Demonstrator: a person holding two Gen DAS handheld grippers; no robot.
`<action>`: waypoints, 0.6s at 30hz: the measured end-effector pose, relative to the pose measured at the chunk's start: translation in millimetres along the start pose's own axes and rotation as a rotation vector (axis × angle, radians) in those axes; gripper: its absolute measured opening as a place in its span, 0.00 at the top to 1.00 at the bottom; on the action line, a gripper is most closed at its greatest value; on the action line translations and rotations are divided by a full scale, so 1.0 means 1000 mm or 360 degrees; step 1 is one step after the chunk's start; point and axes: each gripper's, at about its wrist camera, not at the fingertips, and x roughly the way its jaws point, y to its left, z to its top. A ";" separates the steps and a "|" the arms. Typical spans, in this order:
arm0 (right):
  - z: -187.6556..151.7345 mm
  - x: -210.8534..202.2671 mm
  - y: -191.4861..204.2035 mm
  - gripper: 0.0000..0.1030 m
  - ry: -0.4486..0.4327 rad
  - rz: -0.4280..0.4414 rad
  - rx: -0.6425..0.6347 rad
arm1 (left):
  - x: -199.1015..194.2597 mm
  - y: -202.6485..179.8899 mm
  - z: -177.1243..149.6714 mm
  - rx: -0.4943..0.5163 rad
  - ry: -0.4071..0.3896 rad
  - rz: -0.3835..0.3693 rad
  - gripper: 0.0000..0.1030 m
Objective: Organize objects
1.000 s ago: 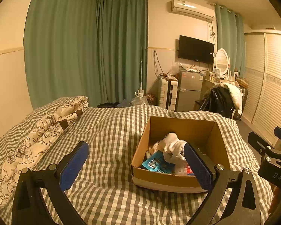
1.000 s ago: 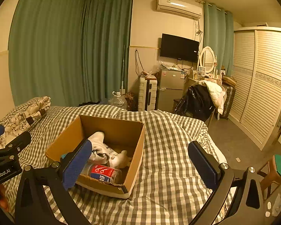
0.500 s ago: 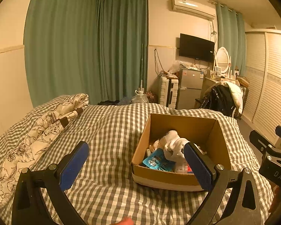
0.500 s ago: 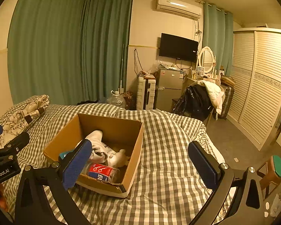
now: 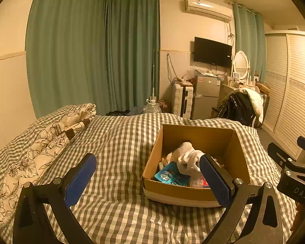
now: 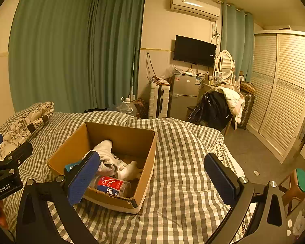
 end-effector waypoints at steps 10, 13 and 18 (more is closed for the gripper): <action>0.000 0.000 0.001 0.00 0.0006 0.0001 -0.0002 | -0.001 -0.001 0.002 0.0008 -0.0004 -0.0006 0.00; 0.000 0.000 0.002 0.00 0.0012 0.0001 -0.0004 | -0.001 -0.001 0.002 0.0009 -0.0004 -0.0005 0.00; -0.001 0.001 0.002 0.00 0.0014 0.0004 -0.0004 | -0.001 -0.001 0.002 0.0007 -0.0003 -0.0006 0.00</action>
